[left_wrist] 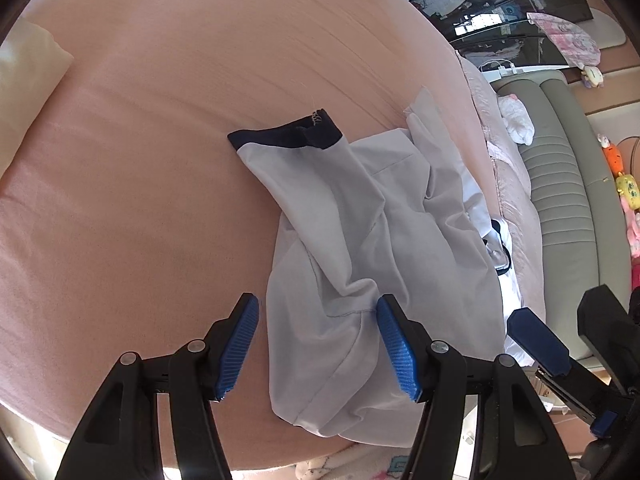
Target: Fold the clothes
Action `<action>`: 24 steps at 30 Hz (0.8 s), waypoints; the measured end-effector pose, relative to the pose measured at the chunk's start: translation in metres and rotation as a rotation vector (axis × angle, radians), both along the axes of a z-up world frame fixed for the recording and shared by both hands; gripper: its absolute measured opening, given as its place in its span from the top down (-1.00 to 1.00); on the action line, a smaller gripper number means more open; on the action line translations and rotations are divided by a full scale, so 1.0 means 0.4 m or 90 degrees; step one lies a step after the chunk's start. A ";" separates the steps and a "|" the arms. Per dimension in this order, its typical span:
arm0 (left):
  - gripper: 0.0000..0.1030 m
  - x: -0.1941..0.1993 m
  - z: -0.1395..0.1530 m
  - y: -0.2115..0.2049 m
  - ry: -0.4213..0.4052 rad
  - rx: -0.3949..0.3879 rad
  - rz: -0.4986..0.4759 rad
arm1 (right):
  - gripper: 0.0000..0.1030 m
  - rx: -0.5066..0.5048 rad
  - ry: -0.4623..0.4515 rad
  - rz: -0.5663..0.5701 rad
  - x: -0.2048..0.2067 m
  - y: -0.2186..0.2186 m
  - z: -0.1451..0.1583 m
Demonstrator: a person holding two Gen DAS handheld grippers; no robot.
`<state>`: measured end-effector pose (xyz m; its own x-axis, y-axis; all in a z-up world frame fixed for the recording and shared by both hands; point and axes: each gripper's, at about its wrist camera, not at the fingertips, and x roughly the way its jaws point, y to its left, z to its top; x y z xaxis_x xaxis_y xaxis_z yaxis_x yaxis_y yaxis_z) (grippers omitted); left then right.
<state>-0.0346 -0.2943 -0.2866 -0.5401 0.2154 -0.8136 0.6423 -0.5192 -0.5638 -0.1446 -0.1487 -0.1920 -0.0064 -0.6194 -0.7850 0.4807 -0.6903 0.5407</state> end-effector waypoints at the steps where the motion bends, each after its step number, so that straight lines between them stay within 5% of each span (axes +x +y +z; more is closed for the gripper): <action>1: -0.15 0.006 0.003 -0.016 -0.008 -0.010 0.000 | -0.23 -0.010 0.007 0.004 0.007 -0.004 -0.004; 5: -0.15 0.022 0.020 -0.073 -0.038 -0.062 -0.008 | -0.23 0.019 0.056 0.031 0.041 -0.018 -0.042; 13: -0.15 0.001 0.013 -0.124 -0.068 -0.067 -0.074 | -0.23 0.096 0.259 0.140 0.165 -0.073 -0.077; 17: -0.15 -0.012 0.008 -0.137 -0.046 -0.029 -0.083 | -0.23 0.148 0.349 0.202 0.217 -0.117 -0.097; 24: -0.15 -0.017 -0.032 -0.149 -0.029 0.036 -0.054 | -0.22 0.168 0.330 0.204 0.196 -0.155 -0.141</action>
